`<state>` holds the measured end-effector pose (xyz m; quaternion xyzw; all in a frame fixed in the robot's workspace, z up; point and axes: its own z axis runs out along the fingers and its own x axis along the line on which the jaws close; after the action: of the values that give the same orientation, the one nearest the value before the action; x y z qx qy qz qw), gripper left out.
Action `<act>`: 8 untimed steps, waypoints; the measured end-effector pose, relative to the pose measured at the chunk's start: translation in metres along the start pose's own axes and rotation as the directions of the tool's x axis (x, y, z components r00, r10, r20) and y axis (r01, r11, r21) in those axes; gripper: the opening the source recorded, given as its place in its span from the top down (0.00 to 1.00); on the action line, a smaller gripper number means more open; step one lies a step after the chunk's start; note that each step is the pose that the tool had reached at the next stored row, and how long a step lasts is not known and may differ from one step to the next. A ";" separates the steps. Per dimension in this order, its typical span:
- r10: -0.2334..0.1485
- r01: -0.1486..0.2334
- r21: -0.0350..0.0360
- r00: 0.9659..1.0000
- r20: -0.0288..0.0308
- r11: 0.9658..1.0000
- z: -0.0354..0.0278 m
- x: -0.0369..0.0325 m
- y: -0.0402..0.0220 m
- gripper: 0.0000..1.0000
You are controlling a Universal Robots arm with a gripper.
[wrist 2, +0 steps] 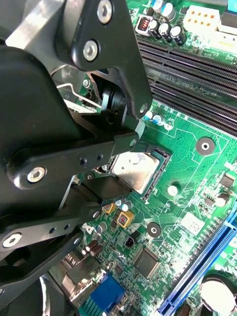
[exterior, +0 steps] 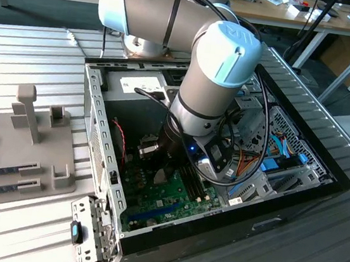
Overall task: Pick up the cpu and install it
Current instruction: 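Close the cpu cover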
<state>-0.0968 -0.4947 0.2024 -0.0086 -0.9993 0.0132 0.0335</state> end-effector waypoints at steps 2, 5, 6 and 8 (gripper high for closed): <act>0.000 0.000 0.000 1.000 0.000 1.000 0.0000 0.0000 0.0000 0.54; 0.000 0.000 0.000 1.000 0.000 1.000 0.0001 0.0000 0.0000 0.54; 0.000 0.000 0.000 1.000 0.000 1.000 0.0000 0.0000 0.0000 0.55; 0.000 0.000 0.000 1.000 0.000 1.000 0.0001 0.0000 0.0000 0.59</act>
<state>-0.0967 -0.4947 0.2023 -0.0086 -0.9993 0.0132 0.0335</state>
